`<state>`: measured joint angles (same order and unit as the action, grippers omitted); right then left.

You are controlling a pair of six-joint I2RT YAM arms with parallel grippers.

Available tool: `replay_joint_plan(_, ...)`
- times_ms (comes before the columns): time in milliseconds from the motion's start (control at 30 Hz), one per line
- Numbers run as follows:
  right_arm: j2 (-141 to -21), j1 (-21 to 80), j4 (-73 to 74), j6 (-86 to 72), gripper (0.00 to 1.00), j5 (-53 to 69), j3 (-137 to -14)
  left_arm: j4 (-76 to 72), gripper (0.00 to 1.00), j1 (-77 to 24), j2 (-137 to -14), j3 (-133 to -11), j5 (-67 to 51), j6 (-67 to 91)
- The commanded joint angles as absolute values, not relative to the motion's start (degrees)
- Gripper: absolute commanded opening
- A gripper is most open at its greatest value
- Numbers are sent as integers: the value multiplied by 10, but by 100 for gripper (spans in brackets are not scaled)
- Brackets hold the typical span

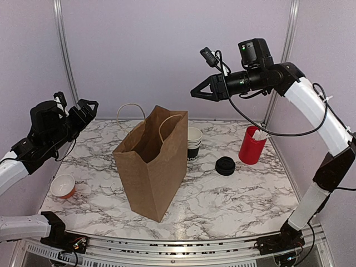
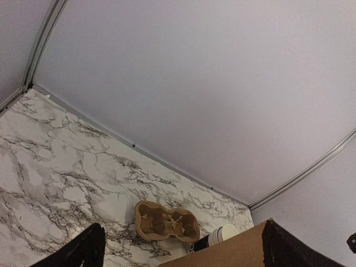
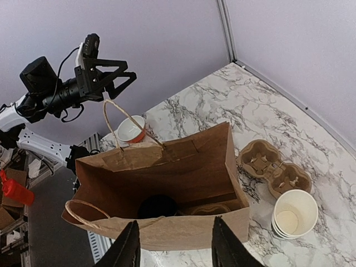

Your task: Pack the takeout coffee

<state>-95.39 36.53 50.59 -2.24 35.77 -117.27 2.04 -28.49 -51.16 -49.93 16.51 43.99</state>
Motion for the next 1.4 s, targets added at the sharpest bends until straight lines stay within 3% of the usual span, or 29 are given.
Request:
replay_joint_plan(0,-945,371,495,-22,49,328,-1174,27,99,-283,-507,-495,167,440)
replay_joint_plan(100,-937,371,485,-25,66,296,-1164,27,99,-283,-508,-495,167,439)
replay_joint_plan(233,-919,371,466,-30,79,253,-1139,27,99,-283,-508,-494,166,440)
replay_joint_plan(467,-871,371,416,-36,90,136,-1068,27,99,-282,-510,-494,168,439)
replay_joint_plan(633,-779,370,318,-44,99,3,-931,29,99,-283,-508,-494,168,434)
replay_joint_plan(967,-557,360,118,-70,99,-221,-591,82,99,-283,-499,-493,202,390)
replay_joint_plan(1367,-407,289,-32,-118,100,-253,-283,117,99,-282,-468,-432,315,291)
